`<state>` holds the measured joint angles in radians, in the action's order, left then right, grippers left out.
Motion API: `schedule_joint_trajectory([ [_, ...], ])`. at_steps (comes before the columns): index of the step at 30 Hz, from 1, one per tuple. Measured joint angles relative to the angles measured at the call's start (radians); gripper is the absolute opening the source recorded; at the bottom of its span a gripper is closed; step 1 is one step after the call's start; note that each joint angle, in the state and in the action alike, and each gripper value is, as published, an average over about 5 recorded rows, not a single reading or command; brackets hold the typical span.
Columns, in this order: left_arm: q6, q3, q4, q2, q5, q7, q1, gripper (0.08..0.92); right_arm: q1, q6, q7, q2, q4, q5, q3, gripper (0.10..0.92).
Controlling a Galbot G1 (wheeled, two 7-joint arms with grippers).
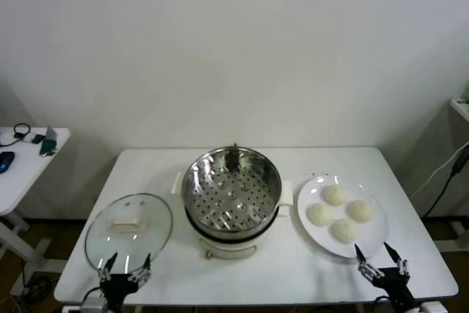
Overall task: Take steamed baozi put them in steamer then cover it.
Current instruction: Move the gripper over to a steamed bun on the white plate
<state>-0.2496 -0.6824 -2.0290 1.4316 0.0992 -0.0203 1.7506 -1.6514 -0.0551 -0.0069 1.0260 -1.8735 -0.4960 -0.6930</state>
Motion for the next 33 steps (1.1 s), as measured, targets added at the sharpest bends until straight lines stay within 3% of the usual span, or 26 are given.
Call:
schedule_joint_trajectory([
  [8,-0.006,0.004,-0.013,-0.003,-0.004,0.0,0.0,0.823,0.286,-0.155,-0.081,-0.17,0.094,0.047,0.12,0.823],
  [19,0.006,0.006,-0.025,-0.004,-0.004,0.003,0.014,0.823,0.939,-0.145,-0.544,-0.469,0.373,0.298,0.674,0.823],
  [26,0.008,0.013,-0.028,0.002,-0.013,0.002,0.017,0.823,1.404,-0.053,-0.82,-0.494,0.563,0.386,1.141,0.823],
  [33,0.008,0.009,-0.034,0.008,-0.02,0.0,0.014,0.823,1.751,-0.019,-0.967,-0.427,0.719,0.382,1.556,0.823],
])
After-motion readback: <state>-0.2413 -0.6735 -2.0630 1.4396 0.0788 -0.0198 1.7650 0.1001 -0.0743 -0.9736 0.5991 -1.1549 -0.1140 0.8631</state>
